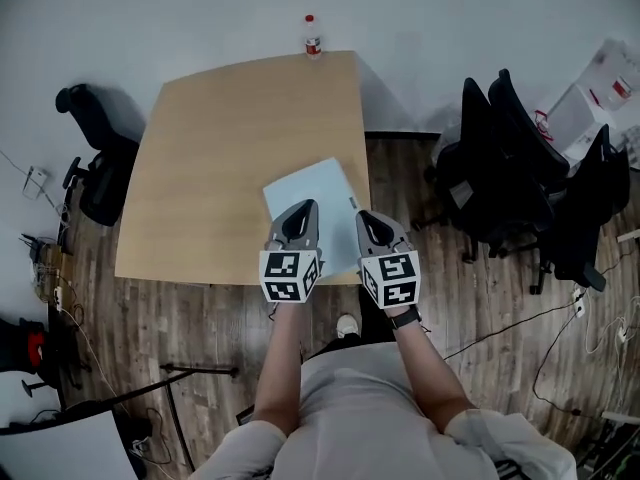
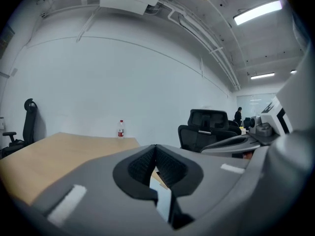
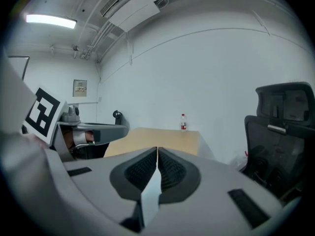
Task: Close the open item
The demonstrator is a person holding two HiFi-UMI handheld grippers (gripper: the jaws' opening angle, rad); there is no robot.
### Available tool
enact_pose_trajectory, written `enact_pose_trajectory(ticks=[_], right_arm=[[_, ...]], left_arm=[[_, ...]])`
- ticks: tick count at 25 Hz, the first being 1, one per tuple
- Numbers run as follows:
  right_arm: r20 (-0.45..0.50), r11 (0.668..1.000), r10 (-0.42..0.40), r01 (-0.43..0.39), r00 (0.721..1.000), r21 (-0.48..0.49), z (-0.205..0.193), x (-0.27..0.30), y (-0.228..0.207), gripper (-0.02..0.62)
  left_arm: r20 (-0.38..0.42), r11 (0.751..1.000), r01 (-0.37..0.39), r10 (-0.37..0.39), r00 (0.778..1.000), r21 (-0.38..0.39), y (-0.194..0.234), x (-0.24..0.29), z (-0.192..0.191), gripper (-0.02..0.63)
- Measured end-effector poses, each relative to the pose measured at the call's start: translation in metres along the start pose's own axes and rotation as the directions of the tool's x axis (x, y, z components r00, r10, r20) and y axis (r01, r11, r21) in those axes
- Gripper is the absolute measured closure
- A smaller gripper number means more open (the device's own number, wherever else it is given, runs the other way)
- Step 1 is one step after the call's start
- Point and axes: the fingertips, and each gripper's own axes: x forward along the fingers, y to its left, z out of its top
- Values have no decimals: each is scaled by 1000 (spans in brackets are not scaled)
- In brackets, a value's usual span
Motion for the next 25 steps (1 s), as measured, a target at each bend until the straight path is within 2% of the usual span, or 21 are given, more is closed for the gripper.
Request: enact_pose_trajectory(ticks=[6,15,25], right_arm=[[-72,999,-30,31,997,24,-31,16,-24,581],[-181,998,9,4,983,68,-83,45,-33,581],[-267,996,32,-8,963,90,-111,80,-38,581]], left_arm=[[-78,999,25,-23,997,22,5,28,-31,597],[-161,999,45,-41,986,24,15,69,-67,597],[-308,995,81,-60,950,56,32,110,-107,597]])
